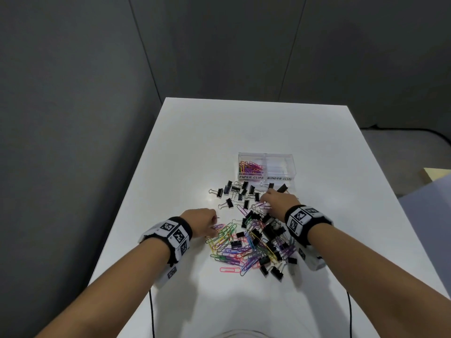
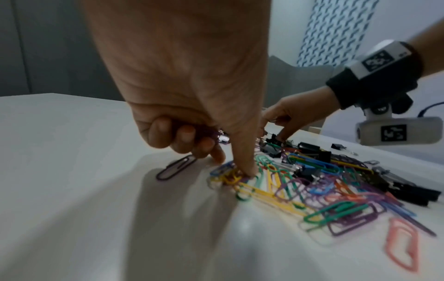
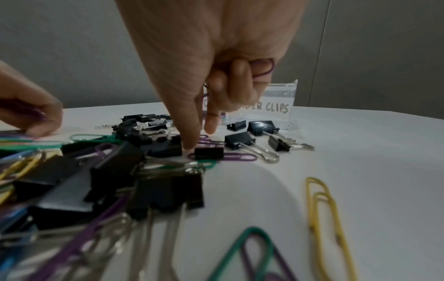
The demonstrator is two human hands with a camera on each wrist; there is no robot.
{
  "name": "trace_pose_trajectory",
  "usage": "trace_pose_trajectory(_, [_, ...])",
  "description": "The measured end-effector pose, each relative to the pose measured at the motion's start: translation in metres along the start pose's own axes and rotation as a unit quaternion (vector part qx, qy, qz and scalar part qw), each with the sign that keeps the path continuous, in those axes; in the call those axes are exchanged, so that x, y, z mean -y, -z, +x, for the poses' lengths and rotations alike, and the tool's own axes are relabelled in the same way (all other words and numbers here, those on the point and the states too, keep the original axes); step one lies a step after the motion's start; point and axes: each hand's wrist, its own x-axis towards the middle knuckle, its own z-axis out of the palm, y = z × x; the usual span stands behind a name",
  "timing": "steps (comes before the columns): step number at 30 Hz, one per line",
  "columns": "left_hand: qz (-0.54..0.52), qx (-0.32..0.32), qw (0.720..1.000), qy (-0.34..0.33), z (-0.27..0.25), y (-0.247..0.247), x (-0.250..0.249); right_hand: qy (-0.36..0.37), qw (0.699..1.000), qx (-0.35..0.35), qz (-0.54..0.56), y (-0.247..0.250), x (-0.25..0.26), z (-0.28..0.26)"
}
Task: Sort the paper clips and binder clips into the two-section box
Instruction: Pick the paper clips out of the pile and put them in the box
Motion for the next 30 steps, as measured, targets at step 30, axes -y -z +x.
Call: trace_pose_trajectory(30, [-0.057,-0.067,0.994,-0.069,0.025,0.020,-0.018,0.000,0.999,-0.003,0.037,0.000,0.003,0.005])
